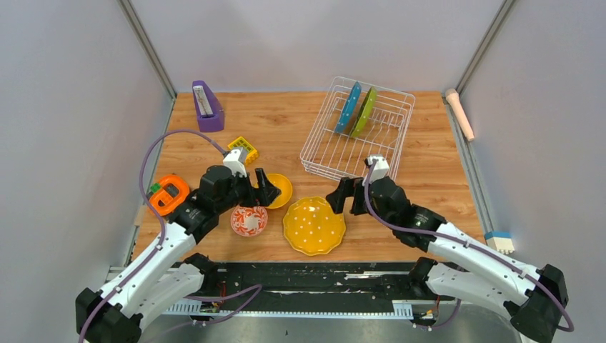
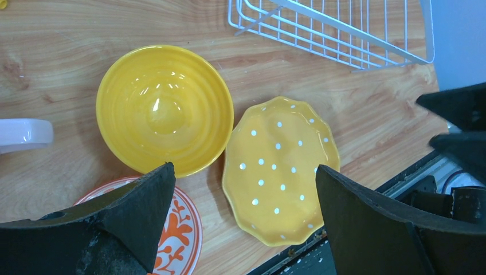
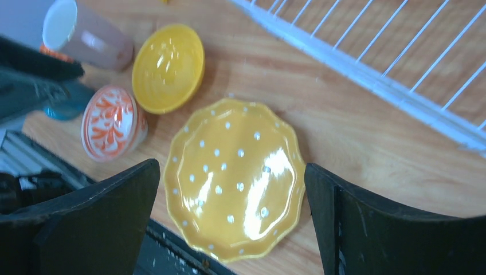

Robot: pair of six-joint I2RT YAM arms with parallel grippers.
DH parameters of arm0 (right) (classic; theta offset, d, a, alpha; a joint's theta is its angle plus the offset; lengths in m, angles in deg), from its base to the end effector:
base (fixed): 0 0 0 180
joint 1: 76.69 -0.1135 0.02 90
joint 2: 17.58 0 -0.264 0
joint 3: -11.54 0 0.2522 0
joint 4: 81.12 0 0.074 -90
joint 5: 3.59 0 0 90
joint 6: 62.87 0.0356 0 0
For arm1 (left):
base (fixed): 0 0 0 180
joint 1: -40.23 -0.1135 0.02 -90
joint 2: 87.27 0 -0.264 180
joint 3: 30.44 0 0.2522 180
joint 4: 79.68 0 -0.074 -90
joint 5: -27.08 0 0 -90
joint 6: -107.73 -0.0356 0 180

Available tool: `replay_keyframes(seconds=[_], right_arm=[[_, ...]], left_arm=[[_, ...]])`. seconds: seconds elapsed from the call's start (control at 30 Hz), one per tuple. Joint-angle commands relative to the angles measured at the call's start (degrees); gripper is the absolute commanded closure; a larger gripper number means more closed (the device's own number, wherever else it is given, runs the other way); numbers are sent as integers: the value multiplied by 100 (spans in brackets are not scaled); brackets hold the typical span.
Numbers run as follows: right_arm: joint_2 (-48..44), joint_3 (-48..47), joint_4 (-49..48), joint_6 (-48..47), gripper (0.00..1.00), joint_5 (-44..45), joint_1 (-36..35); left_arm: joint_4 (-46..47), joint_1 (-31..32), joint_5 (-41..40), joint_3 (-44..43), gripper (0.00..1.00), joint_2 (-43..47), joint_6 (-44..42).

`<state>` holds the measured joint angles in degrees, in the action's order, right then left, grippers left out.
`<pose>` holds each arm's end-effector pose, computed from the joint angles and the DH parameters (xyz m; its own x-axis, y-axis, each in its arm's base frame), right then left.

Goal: Unload the mixed dishes from the dish rack
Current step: Place the plate at the center of the board, then pick up the plate from the dish rack.

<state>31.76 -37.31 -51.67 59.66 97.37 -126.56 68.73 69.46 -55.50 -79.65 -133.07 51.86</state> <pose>0.1306 0.1444 0.2572 -0.6178 0.0863 -0.7816 -0.3704 0.8449 0.3860 0.1584 -0.0939 0.2661 -0.6686 -0.2635 -0.6954 0.2518 0.7997 -0.5451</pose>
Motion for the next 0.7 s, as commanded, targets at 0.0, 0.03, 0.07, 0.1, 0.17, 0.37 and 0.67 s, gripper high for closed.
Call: replay_keyframes(seconds=[0.0, 0.03, 0.07, 0.1, 0.17, 0.37, 0.67], right_arm=[[301, -798, 113, 5, 0, 1302, 48], [435, -971, 207, 88, 0, 1544, 100], [594, -1173, 313, 161, 0, 1719, 208], [778, -1367, 436, 243, 0, 1867, 359], [1165, -1768, 666, 352, 0, 1883, 788], [2508, -2903, 875, 142, 5, 1483, 2107], [4243, -4579, 792, -532, 15, 1603, 2699]], left_arm=[[97, -6, 55, 35, 0, 145, -51], [98, -8, 52, 45, 0, 171, -53], [101, -7, 37, 66, 0, 183, -57], [112, -6, 16, 78, 0, 198, -52], [98, -10, -54, 95, 0, 203, -48], [92, -5, -61, 85, 0, 110, -121], [120, -5, 35, 57, 0, -126, -137]])
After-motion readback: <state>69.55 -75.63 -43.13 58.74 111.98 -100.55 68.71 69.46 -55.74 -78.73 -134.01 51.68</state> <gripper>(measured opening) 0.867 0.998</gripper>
